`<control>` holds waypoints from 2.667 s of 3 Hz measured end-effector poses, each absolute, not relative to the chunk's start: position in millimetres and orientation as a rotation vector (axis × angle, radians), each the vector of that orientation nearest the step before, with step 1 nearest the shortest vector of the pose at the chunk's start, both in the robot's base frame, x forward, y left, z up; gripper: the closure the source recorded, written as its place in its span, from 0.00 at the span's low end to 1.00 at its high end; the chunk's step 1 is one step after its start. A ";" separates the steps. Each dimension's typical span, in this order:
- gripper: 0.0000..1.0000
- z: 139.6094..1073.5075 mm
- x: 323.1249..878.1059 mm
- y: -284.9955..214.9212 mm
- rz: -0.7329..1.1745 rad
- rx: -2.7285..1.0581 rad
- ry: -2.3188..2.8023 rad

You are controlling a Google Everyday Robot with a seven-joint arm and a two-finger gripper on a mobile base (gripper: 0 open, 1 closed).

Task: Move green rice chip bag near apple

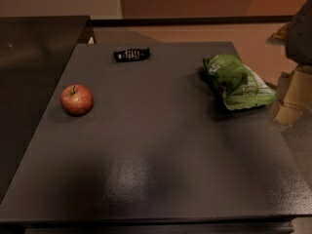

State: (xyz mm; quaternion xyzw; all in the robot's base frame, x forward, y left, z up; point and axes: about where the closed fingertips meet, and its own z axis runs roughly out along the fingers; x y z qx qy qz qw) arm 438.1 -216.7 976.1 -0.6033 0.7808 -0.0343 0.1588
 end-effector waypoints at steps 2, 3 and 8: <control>0.00 982.2 441.1 -214.6 -0.097 -1.715 2.244; 0.00 981.9 461.1 -218.4 -0.048 -1.661 2.280; 0.00 869.5 579.7 -269.9 0.060 -1.106 2.603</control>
Offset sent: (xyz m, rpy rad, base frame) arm 0.0059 0.0034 0.0083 -0.0012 0.0361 -0.0229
